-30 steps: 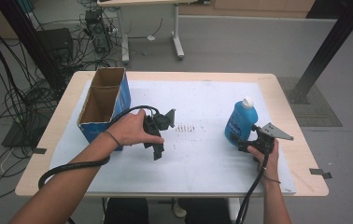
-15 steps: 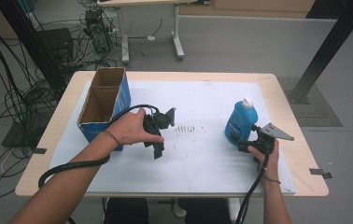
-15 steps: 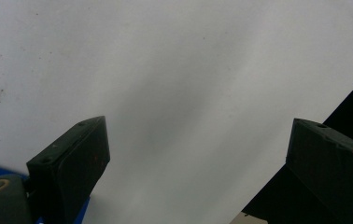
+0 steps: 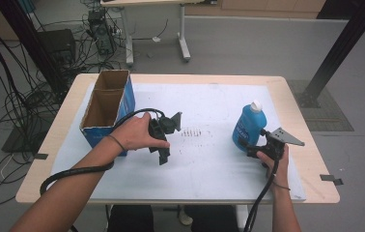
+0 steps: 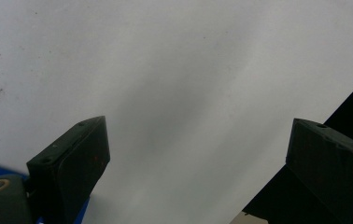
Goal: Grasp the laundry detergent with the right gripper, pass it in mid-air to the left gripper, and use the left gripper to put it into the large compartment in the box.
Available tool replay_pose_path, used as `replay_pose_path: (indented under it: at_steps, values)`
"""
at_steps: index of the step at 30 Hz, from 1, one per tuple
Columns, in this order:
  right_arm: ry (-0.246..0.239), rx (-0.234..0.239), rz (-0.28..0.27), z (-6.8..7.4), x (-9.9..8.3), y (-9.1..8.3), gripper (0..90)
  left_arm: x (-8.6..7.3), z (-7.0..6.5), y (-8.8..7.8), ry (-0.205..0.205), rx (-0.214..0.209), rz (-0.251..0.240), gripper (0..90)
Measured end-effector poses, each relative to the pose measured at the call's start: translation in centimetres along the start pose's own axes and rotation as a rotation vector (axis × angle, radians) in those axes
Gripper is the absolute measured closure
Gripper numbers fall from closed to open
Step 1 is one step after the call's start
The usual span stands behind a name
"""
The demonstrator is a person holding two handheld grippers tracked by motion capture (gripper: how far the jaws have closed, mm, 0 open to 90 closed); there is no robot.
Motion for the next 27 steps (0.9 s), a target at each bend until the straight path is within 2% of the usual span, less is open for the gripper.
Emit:
replay_pose_path:
  at_steps: [27]
  values:
    - [0.005,-0.006,-0.004,0.0,-0.03,-0.05,5.3,0.11,-0.19,0.1,0.005,0.005,0.005,6.6]
Point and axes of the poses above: each handheld gripper's, and its own axes: y roughly forward along the jaws, x roughly out of its top, z roughly to its left, the point moved 5 cm from there along y, roughly forward along the jaws, and after that the axes turned 9 degrees about -z, right-handed, at the moved point
